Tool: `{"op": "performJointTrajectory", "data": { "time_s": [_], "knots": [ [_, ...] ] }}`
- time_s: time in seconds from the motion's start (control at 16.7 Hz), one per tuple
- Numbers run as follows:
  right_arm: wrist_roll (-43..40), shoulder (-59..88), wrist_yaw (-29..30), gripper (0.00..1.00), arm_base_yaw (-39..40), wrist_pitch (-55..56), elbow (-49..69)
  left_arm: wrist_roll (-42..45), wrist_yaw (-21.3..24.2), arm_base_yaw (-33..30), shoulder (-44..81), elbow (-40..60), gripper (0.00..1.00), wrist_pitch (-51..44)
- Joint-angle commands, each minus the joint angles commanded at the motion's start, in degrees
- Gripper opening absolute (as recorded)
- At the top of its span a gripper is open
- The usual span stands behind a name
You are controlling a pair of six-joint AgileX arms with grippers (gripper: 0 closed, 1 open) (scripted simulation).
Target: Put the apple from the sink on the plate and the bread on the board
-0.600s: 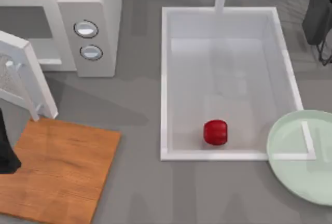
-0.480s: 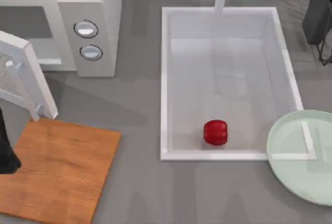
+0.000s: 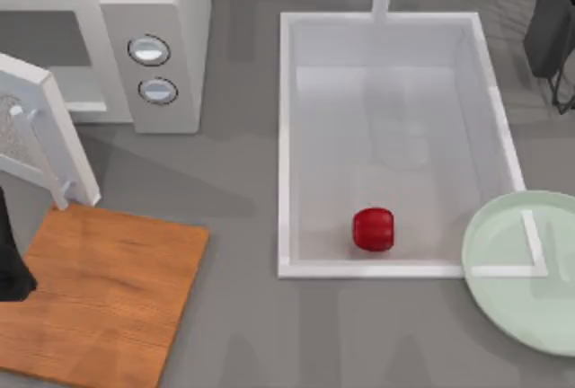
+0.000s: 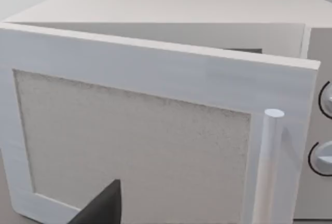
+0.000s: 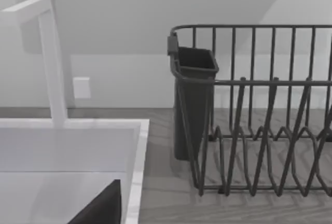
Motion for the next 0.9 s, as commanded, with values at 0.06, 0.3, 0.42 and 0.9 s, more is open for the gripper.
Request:
{"op": "performJointTrajectory", "data": {
  "time_s": [0.06, 0.3, 0.42, 0.9],
  "knots": [
    [0.0, 0.0, 0.0, 1.0, 0.0, 0.0, 0.0, 0.0, 0.0, 0.0, 0.0, 0.0, 1.0, 0.0],
    [0.0, 0.0, 0.0, 1.0, 0.0, 0.0, 0.0, 0.0, 0.0, 0.0, 0.0, 0.0, 1.0, 0.0],
    [0.0, 0.0, 0.0, 1.0, 0.0, 0.0, 0.0, 0.0, 0.0, 0.0, 0.0, 0.0, 1.0, 0.0],
    [0.2, 0.5, 0.0, 1.0, 0.1, -0.3, 0.4, 0.0, 0.0, 0.0, 0.0, 0.0, 1.0, 0.0]
  ]
}}
